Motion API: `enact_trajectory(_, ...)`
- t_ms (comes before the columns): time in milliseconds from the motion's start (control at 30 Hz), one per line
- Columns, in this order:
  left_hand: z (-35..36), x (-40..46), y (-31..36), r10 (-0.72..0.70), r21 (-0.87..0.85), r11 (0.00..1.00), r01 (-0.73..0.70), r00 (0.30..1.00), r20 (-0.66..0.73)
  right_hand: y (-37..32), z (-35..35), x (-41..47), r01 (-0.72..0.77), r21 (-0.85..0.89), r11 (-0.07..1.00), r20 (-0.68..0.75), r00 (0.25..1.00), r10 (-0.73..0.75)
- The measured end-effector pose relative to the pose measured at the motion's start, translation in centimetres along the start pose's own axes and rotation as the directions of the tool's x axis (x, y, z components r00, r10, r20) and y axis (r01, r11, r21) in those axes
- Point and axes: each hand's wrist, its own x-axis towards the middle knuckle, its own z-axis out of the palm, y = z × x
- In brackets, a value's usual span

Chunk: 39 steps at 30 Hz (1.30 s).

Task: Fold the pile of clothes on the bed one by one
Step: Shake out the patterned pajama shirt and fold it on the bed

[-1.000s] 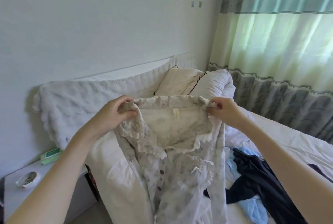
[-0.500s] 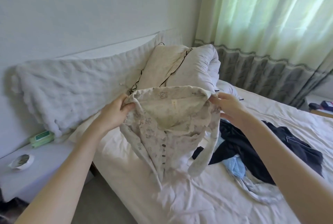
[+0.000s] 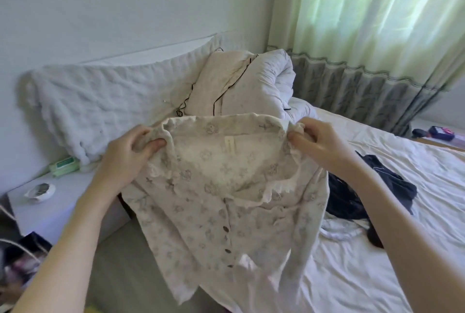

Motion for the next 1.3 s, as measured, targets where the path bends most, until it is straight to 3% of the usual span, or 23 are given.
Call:
enact_trajectory(200,-3.3,-3.4,4.9,0.074,-0.265,0.959,-0.103,0.99,-0.116,-2.4,-4.1,-4.9,0.142,0.295,0.945,-0.121,0.986,-0.111)
enact_trajectory(267,-3.4,-3.6,5.9,0.109,-0.268,0.953,-0.14,0.986,-0.125,-2.1,-4.7,-5.1,0.159,0.328,0.931,-0.176,0.979,-0.105)
enact_trajectory(400,-0.6,-2.3,5.0,0.17,-0.105,0.979,-0.177,0.983,-0.071,0.3,-3.8,-3.8,0.098,0.115,0.989,-0.221,0.973,-0.07)
enact_trajectory(533,3.9,0.8,1.5,0.198,0.175,0.965,-0.195,0.98,-0.001,5.0,-1.2,-0.2,-0.043,-0.082,0.996,-0.188,0.982,0.027)
enact_trajectory(633,7.5,4.5,-2.4,0.263,0.313,0.908,-0.277,0.961,0.087,9.4,1.3,4.5,-0.109,-0.292,0.95,-0.164,0.985,0.062)
enact_trajectory(833,18.3,12.8,-15.5,0.128,0.371,0.904,-0.215,0.961,0.244,21.0,10.1,16.2,-0.21,-0.435,0.876,-0.031,0.975,0.219)
enact_trajectory(1167,37.2,20.3,-37.0,-0.198,0.411,0.91,0.046,0.921,0.335,43.9,28.3,28.1,-0.359,-0.408,0.839,0.042,0.911,0.41)
enact_trajectory(1300,42.7,21.0,-43.3,-0.213,0.446,0.894,0.048,0.921,0.326,50.3,33.8,29.6,-0.376,-0.36,0.854,0.055,0.905,0.422)
